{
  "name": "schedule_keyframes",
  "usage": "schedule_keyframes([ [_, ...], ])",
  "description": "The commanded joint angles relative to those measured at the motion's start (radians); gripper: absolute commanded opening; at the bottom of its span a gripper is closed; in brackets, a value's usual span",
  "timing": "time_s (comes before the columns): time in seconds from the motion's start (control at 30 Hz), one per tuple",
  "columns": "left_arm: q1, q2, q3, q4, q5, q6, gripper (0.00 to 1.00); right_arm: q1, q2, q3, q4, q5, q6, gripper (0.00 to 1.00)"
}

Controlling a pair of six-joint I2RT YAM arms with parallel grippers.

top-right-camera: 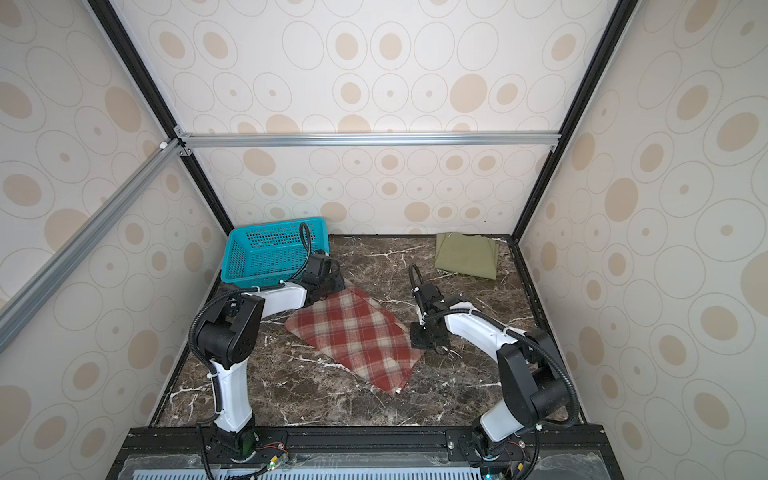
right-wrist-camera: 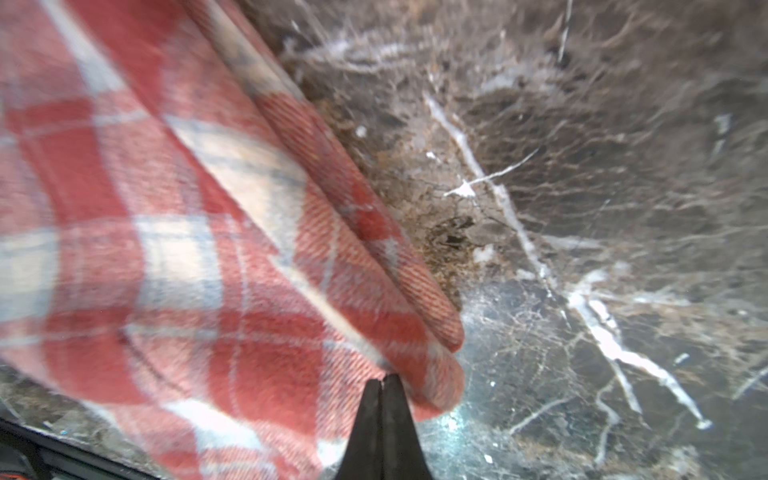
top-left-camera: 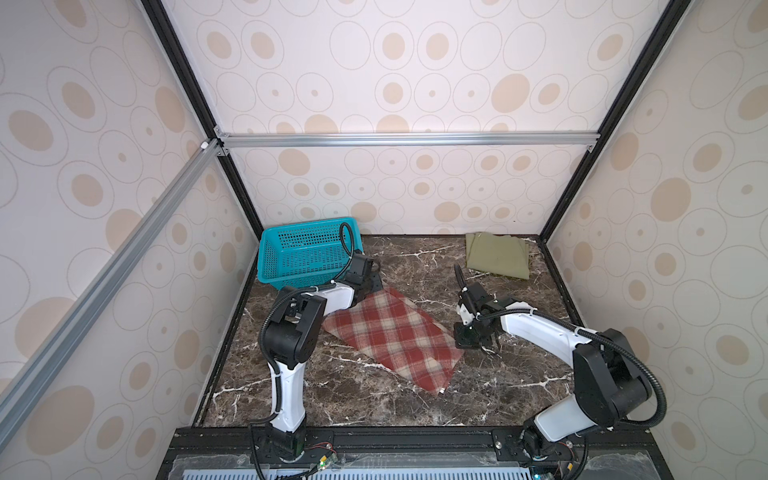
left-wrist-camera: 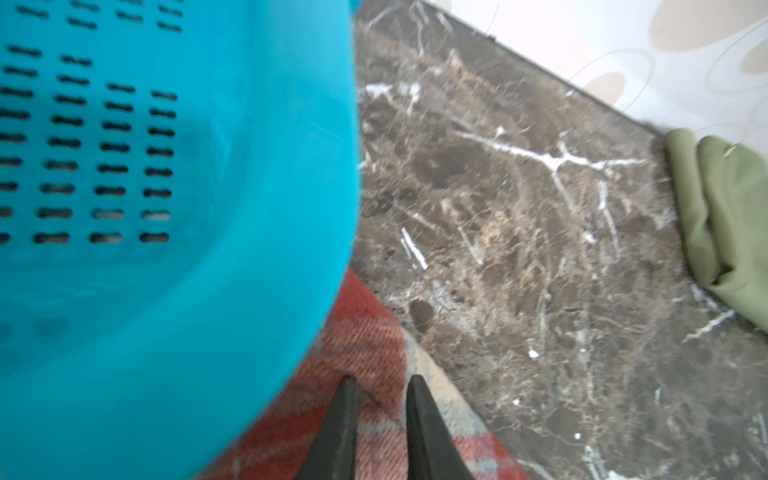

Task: Fold and stack the skirts

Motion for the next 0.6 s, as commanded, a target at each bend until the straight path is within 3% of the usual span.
schedule_keyframes([
  [0.0, 0.004, -0.018, -0.003, 0.035, 0.000, 0.005, 0.22, -0.008, 0.014, 0.015, -0.020, 0.024, 0.007, 0.00],
  [0.23, 0.004, -0.017, -0.054, 0.043, -0.002, -0.002, 0.21, -0.014, 0.111, -0.010, 0.032, 0.030, 0.024, 0.00],
  [0.43, 0.006, -0.042, -0.091, 0.028, -0.008, -0.004, 0.21, -0.036, 0.191, 0.062, -0.002, 0.157, 0.001, 0.00],
  [0.57, 0.006, -0.093, -0.139, 0.022, -0.012, -0.014, 0.21, -0.094, 0.248, 0.125, 0.009, 0.176, -0.044, 0.00],
])
